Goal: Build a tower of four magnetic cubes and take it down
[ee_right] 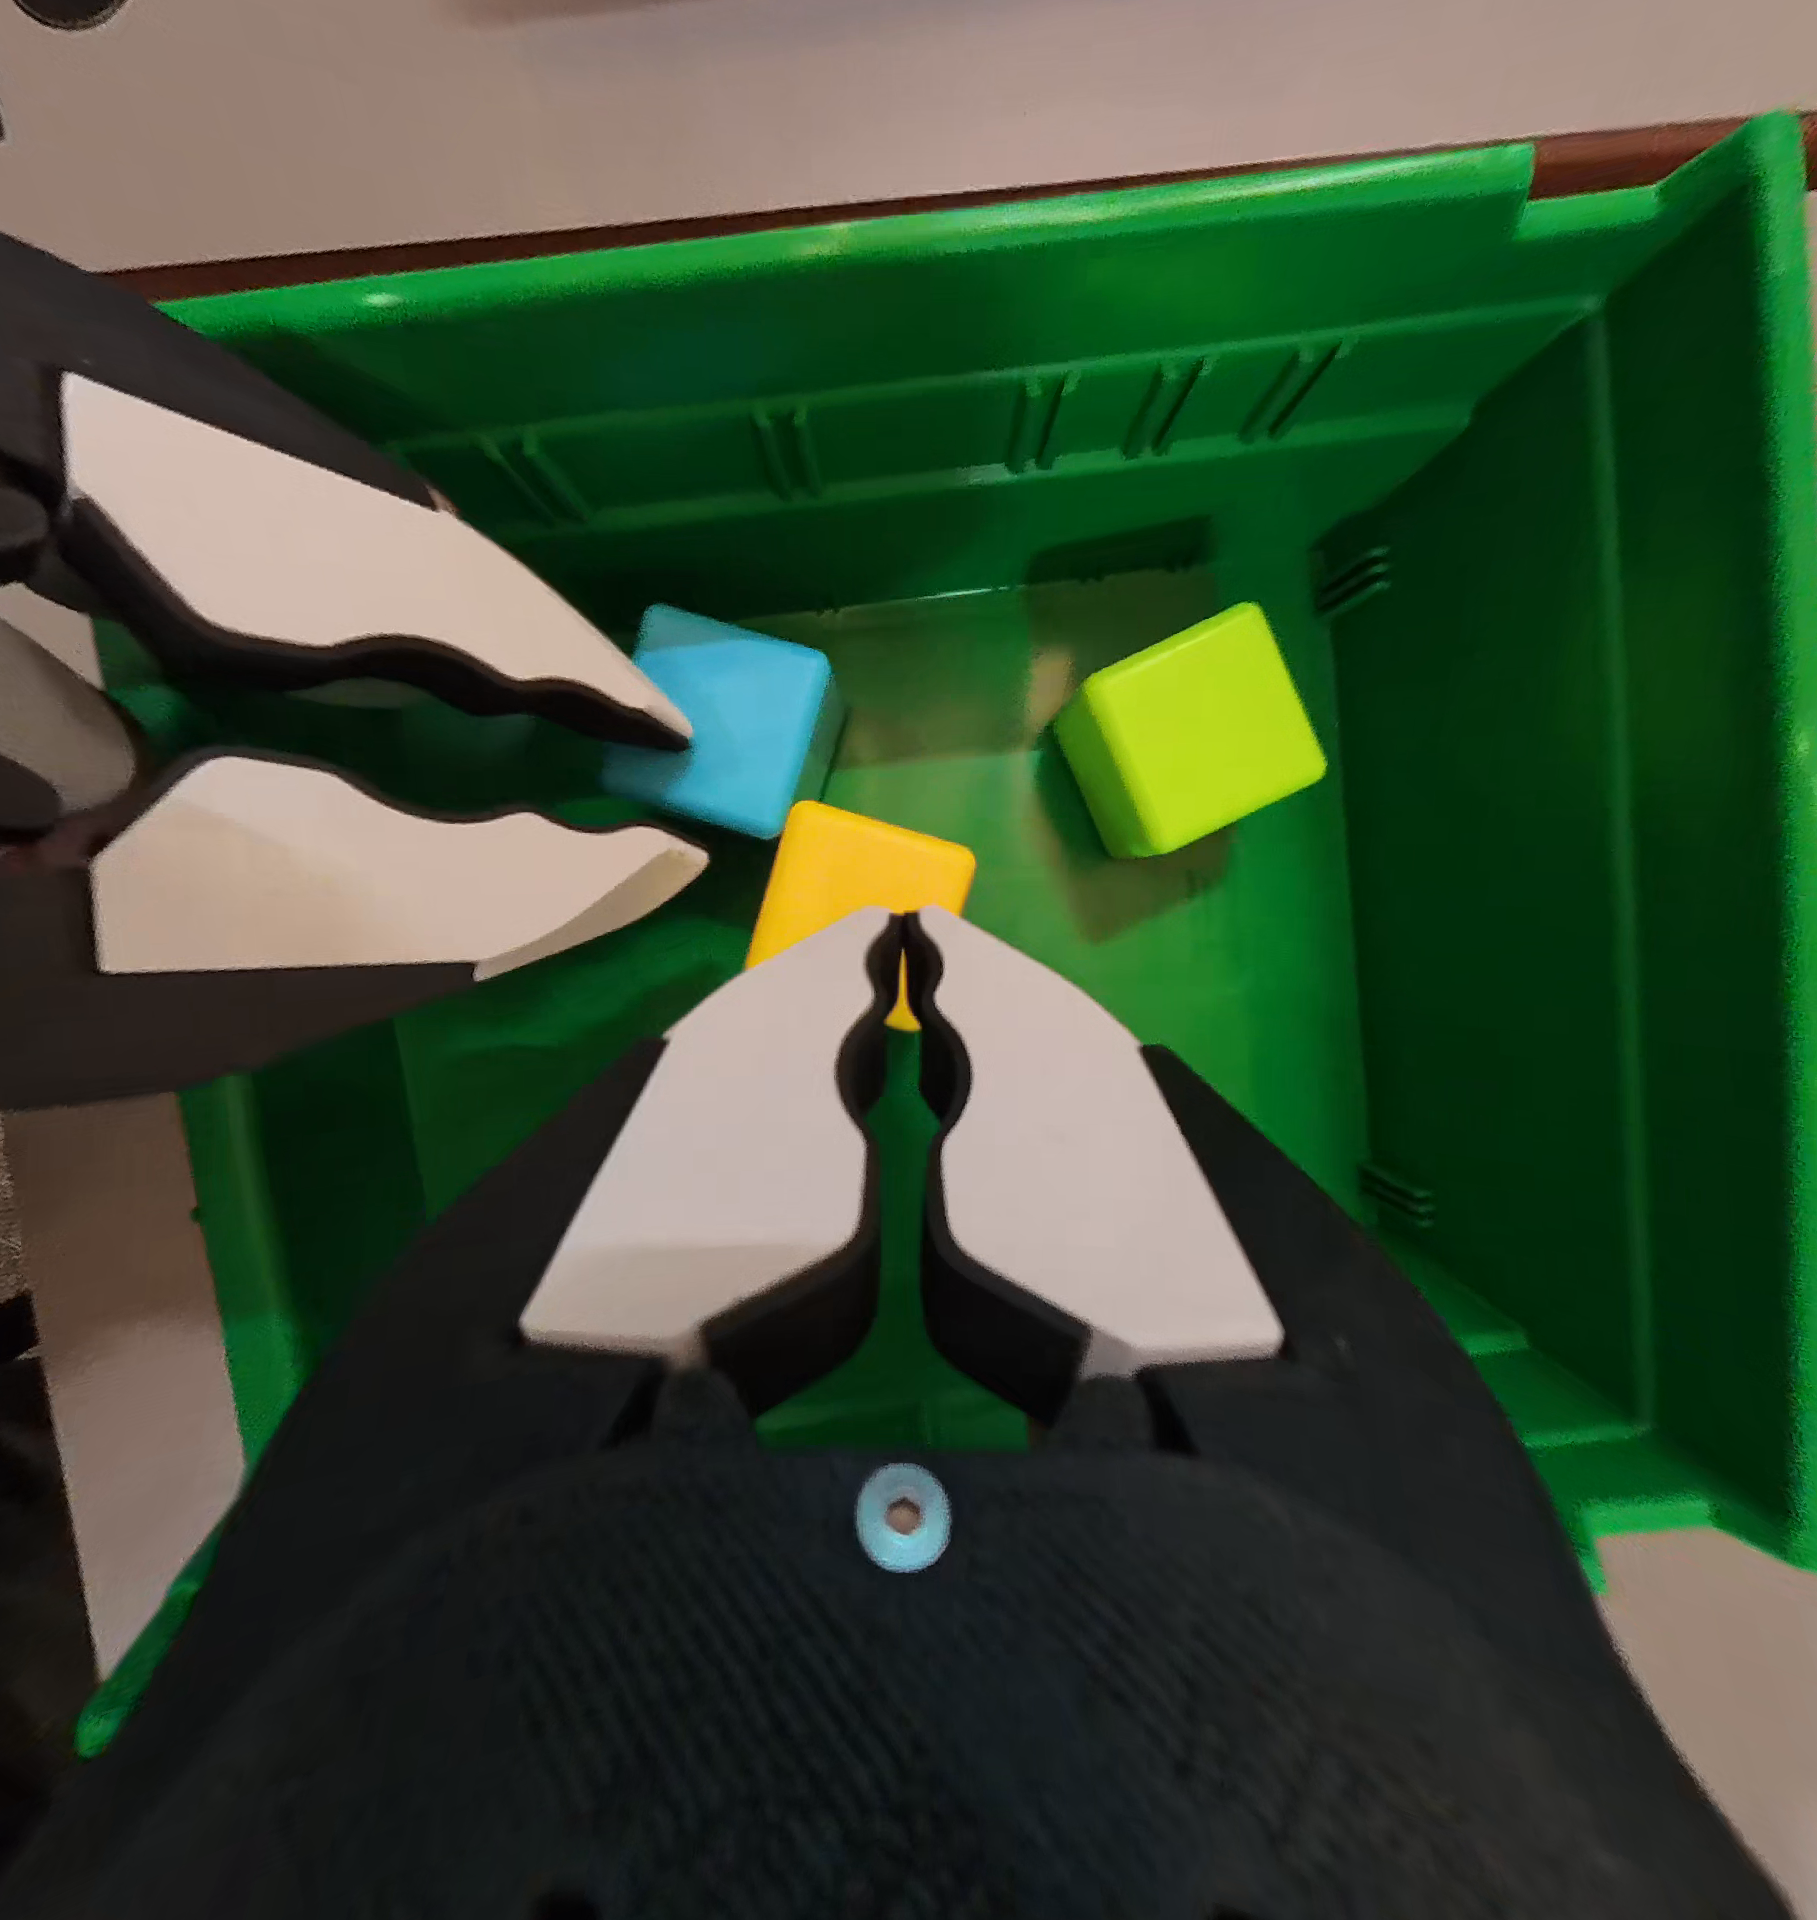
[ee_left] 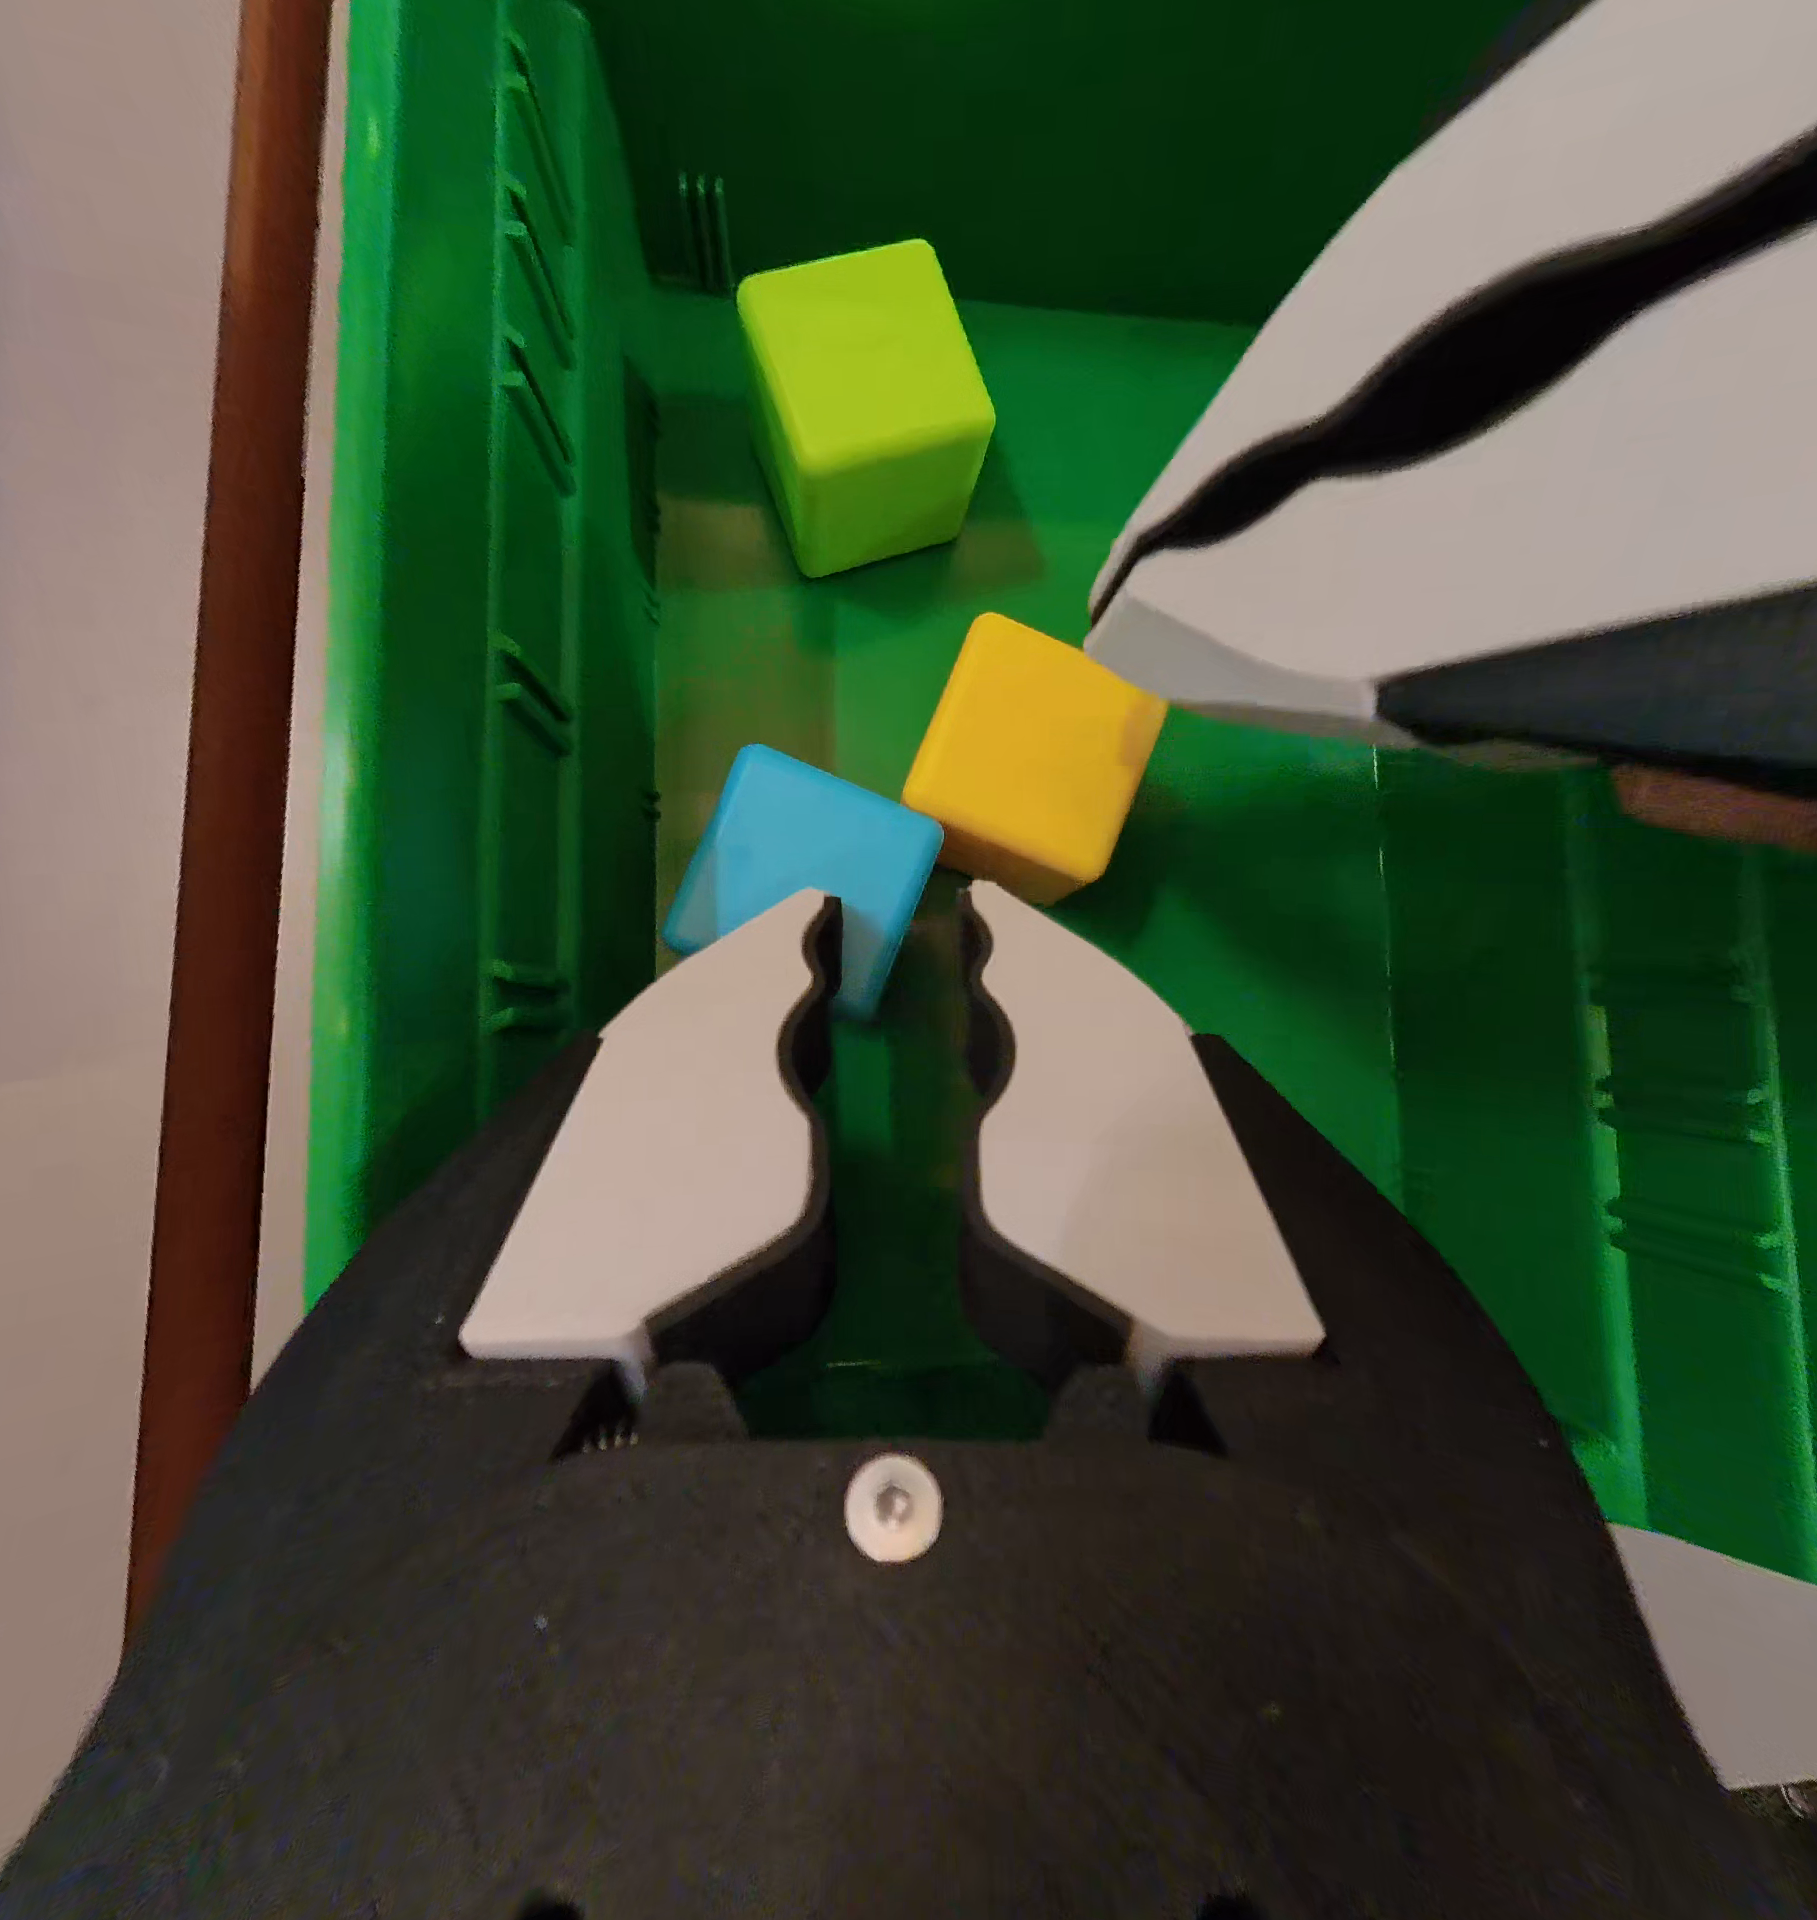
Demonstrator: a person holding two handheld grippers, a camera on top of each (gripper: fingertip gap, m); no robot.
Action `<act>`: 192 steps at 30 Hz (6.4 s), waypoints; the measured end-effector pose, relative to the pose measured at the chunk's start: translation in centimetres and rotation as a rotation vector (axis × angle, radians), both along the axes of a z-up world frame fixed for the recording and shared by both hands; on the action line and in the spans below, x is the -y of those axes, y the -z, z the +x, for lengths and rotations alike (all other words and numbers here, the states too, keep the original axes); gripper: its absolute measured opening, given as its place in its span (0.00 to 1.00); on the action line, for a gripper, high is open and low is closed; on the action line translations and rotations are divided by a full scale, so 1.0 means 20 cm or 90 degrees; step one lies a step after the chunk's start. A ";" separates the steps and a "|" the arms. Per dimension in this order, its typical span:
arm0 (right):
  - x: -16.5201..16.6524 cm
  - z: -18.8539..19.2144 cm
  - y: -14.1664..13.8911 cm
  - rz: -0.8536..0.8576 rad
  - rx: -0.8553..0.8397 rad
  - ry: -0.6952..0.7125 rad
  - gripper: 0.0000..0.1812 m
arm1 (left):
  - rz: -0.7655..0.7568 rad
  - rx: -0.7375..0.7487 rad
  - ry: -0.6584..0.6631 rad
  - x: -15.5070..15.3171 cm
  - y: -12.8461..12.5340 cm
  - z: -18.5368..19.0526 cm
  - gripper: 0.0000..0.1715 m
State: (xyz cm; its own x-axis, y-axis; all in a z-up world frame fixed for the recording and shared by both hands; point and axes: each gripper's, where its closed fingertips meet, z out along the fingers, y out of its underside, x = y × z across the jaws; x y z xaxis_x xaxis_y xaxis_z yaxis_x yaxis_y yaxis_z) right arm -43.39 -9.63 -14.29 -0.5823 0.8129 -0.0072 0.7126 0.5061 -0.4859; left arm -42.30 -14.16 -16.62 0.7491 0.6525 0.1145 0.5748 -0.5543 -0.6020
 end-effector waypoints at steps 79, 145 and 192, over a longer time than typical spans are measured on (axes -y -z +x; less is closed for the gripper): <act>-1.61 2.17 -0.43 -0.107 -0.443 0.449 0.05 | 0.312 -0.212 0.300 -1.26 -0.25 1.47 0.18; -1.48 2.99 0.19 0.019 -0.333 0.857 0.40 | 0.316 -0.102 0.520 -1.67 -0.08 1.94 0.31; -1.54 2.13 -0.18 -0.246 -0.395 0.152 0.28 | 0.346 -0.053 0.442 -1.63 -0.10 1.72 0.31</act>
State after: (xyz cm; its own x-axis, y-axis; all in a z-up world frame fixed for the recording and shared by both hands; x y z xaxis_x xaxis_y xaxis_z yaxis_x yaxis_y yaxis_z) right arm -0.86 21.10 -10.69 -0.3817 0.9231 -0.0457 0.3198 0.0856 -0.9436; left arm -7.93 18.53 -14.54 0.9756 -0.0817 0.2036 0.1571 -0.3874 -0.9084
